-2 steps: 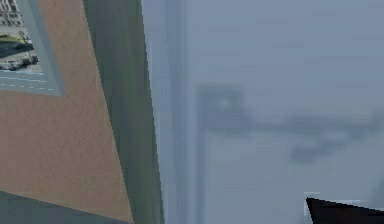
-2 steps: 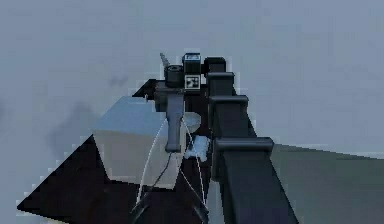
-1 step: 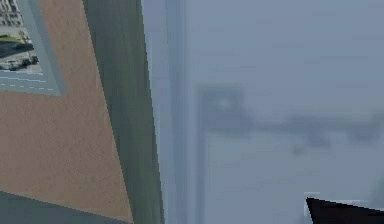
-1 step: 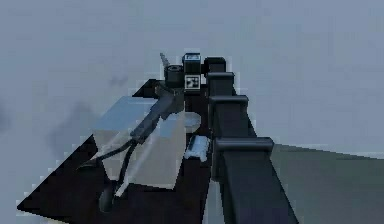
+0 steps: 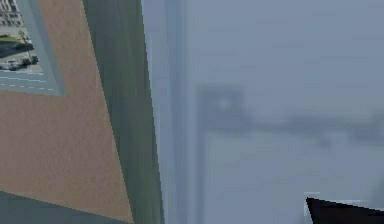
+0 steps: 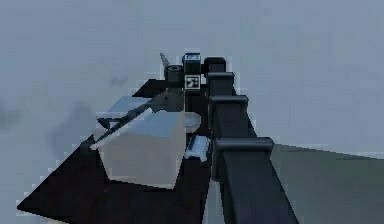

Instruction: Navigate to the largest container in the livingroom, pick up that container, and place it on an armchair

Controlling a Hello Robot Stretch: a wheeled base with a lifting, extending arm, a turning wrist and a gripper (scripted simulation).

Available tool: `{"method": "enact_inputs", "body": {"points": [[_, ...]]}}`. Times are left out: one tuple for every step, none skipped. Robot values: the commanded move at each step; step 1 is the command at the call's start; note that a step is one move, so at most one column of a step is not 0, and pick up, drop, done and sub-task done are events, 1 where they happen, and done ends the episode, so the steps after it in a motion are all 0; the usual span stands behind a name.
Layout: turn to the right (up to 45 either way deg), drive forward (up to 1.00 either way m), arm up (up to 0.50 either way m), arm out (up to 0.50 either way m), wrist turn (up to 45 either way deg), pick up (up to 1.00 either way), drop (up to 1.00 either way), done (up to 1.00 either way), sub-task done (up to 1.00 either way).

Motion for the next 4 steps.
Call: {"method": "enact_inputs", "body": {"points": [[0.0, 0.0, 0.0, 0.0, 45.0, 0.0, 0.0, 0.0, 0.0], [0.0, 0.0, 0.0, 0.0, 27.0, 0.0, 0.0, 0.0, 0.0], [0.0, 0.0, -0.14, 0.0, 0.0, 0.0, 0.0, 0.0, 0.0], [0.0, 0.0, 0.0, 0.0, 0.0, 1.0, 0.0, 0.0, 0.0]]}}
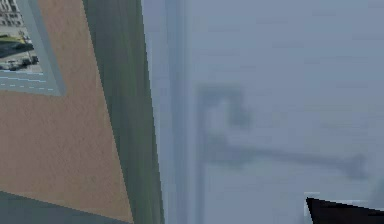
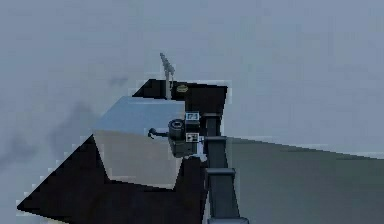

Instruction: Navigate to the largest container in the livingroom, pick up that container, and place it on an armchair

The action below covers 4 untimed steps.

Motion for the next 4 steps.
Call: {"method": "enact_inputs", "body": {"points": [[0.0, 0.0, 0.1, 0.0, 0.0, 0.0, 0.0, 0.0, 0.0], [0.0, 0.0, 0.04, 0.0, 0.0, 0.0, 0.0, 0.0, 0.0], [0.0, 0.0, 0.0, 0.0, -45.0, 0.0, 0.0, 0.0, 0.0], [0.0, 0.0, 0.0, 0.0, -45.0, 0.0, 0.0, 0.0, 0.0]]}}
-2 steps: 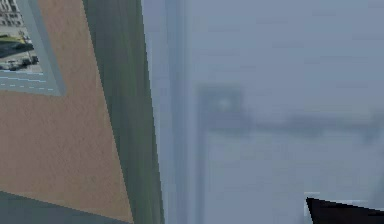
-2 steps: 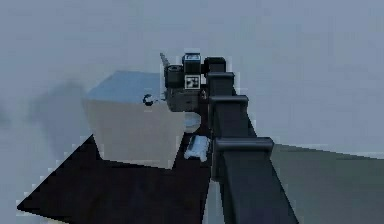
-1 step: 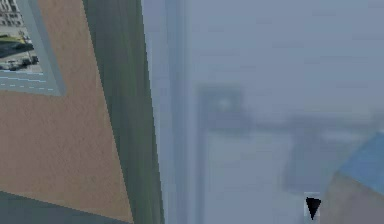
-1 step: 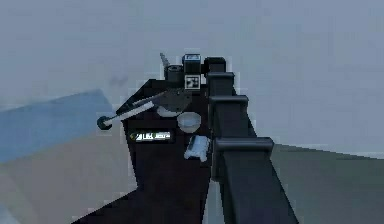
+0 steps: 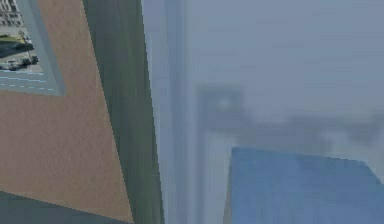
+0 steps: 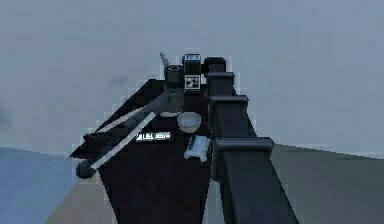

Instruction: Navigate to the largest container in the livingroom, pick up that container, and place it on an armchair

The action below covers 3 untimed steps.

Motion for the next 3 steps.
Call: {"method": "enact_inputs", "body": {"points": [[0.0, 0.0, 0.0, 0.0, -21.0, 0.0, 0.0, 0.0, 0.0], [0.0, 0.0, 0.0, -0.28, 0.0, 0.0, 0.0, 0.0, 0.0], [-45.0, 0.0, 0.0, 0.0, 0.0, 0.0, 0.0, 0.0, 0.0]]}}
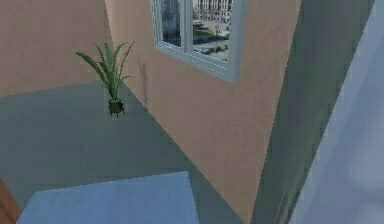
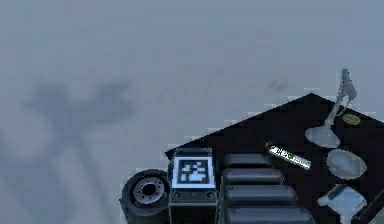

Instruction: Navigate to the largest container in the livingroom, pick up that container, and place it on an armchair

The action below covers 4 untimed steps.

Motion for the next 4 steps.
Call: {"method": "enact_inputs", "body": {"points": [[-21.0, 0.0, 0.0, 0.0, 0.0, 0.0, 0.0, 0.0, 0.0], [0.0, 0.9, 0.0, 0.0, 0.0, 0.0, 0.0, 0.0, 0.0], [-45.0, 0.0, 0.0, 0.0, 0.0, 0.0, 0.0, 0.0, 0.0], [0.0, 1.0, 0.0, 0.0, 0.0, 0.0, 0.0, 0.0, 0.0]]}}
